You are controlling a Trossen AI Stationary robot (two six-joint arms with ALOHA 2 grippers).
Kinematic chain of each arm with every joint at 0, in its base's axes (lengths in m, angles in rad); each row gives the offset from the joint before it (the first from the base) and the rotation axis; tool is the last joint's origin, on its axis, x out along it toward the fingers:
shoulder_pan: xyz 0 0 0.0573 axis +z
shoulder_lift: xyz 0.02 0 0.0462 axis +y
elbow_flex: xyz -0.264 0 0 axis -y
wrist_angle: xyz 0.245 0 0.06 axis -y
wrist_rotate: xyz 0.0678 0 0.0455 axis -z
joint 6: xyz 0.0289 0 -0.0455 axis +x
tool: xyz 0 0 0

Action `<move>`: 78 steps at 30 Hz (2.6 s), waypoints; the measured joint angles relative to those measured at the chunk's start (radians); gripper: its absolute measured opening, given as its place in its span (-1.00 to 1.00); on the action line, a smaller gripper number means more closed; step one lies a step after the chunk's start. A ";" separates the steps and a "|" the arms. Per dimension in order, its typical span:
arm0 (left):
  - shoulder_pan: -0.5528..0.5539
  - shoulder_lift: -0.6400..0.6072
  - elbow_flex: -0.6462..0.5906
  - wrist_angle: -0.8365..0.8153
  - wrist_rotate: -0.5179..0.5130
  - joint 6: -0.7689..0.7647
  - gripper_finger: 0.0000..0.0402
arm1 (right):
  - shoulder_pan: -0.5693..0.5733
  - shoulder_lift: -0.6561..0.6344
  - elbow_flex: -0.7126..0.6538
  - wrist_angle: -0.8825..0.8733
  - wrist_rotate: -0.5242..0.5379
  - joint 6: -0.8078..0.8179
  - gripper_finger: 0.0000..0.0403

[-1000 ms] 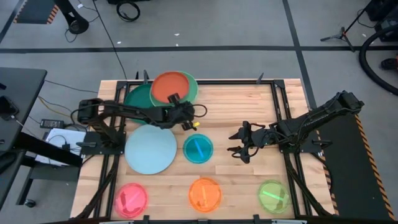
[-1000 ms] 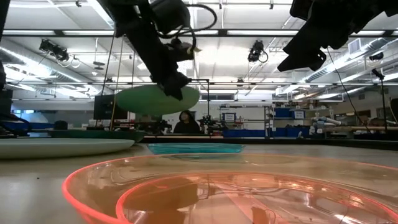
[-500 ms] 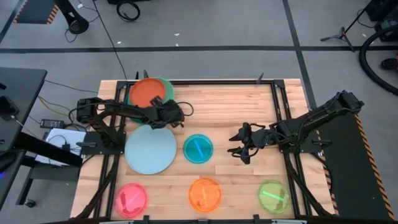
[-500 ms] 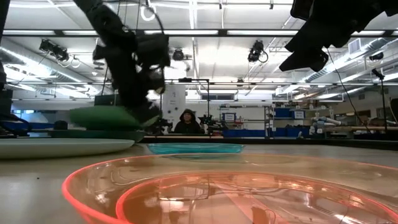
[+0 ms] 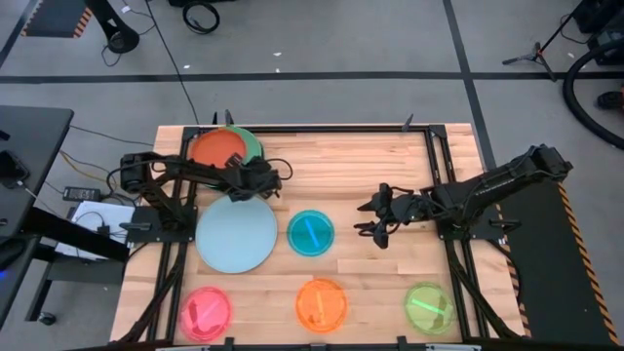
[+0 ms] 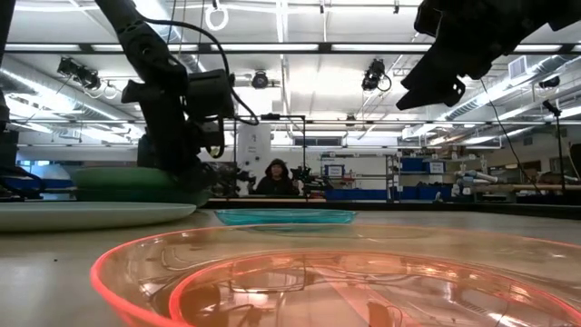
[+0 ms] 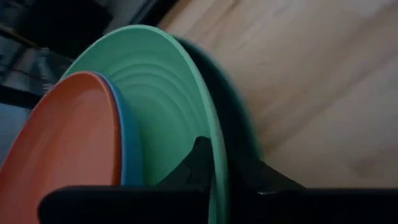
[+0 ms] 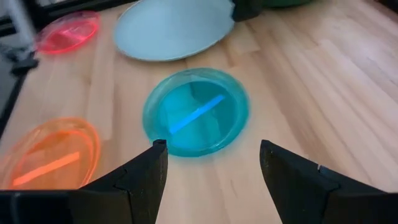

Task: Stack plastic plates
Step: Stack the stacked plates on top of the dark green plate, then stack the stacked plates on top of the large light blue plate

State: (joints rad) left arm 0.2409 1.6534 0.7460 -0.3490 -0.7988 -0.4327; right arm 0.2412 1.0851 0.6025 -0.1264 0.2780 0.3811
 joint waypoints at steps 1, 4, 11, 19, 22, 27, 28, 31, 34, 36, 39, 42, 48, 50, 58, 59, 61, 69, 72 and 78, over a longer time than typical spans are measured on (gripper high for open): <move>-0.006 0.000 0.000 0.003 0.014 -0.001 -0.76 | -0.004 0.000 0.000 0.005 -0.027 -0.018 0.29; -0.015 -0.001 0.000 0.004 0.030 0.013 -0.71 | -0.015 0.000 0.000 0.038 -0.070 -0.043 0.29; -0.013 -0.014 0.000 0.001 0.088 -0.002 -0.69 | -0.022 0.000 0.000 0.071 -0.071 -0.069 0.30; -0.021 -0.120 0.001 -0.010 0.263 0.048 -0.48 | -0.022 0.000 0.000 0.070 -0.072 -0.044 0.29; -0.027 -0.155 0.001 -0.017 0.278 0.051 -0.36 | -0.022 0.000 0.000 0.066 -0.073 -0.041 0.29; -0.027 -0.170 0.001 -0.018 0.319 0.059 -0.14 | -0.022 0.000 0.000 0.065 -0.073 -0.040 0.29; -0.027 -0.169 0.001 -0.020 0.330 0.060 -0.10 | -0.022 0.000 0.000 0.065 -0.073 -0.040 0.29; -0.025 -0.165 0.001 -0.019 0.334 0.056 -0.02 | -0.022 0.000 0.000 0.065 -0.073 -0.040 0.29; -0.024 -0.164 0.001 -0.019 0.334 0.051 0.00 | -0.022 0.000 0.000 0.063 -0.073 -0.039 0.29; -0.024 -0.164 0.001 -0.020 0.334 0.051 -0.01 | -0.022 0.000 0.000 0.059 -0.073 -0.039 0.29; -0.013 -0.159 0.001 -0.024 0.334 0.047 -0.02 | -0.022 0.000 0.000 0.059 -0.073 -0.036 0.29; 0.010 -0.132 0.001 -0.031 0.335 0.028 -0.03 | -0.022 0.000 0.000 0.059 -0.073 -0.033 0.29; 0.034 -0.055 0.001 0.005 0.375 0.017 -0.03 | -0.026 0.000 0.000 0.059 -0.073 -0.034 0.29; 0.037 -0.039 0.001 0.014 0.373 0.017 -0.03 | -0.033 0.000 0.000 0.059 -0.073 -0.034 0.29; 0.037 -0.030 0.001 0.013 0.367 0.003 -0.35 | -0.067 0.000 0.000 0.059 -0.095 -0.043 0.29; 0.037 -0.030 0.001 0.013 0.367 0.006 -0.46 | -0.069 0.000 0.000 0.059 -0.096 -0.043 0.29; 0.035 -0.031 0.001 0.004 0.342 0.011 -0.68 | -0.070 0.000 0.000 0.058 -0.096 -0.043 0.29; -0.042 -0.093 0.073 -0.173 0.313 0.030 -0.79 | -0.069 0.000 0.000 0.059 0.015 -0.047 0.29; -0.113 -0.126 0.161 -0.326 0.298 0.025 -0.82 | -0.061 0.000 0.000 0.059 0.091 -0.049 0.29; -0.370 -0.182 0.253 -0.482 0.273 -0.026 -0.82 | 0.007 0.003 0.000 0.096 0.143 0.028 0.29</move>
State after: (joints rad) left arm -0.1295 1.4716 0.9990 -0.8311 -0.5253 -0.4588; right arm 0.2487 1.0882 0.6029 -0.0301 0.4207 0.4086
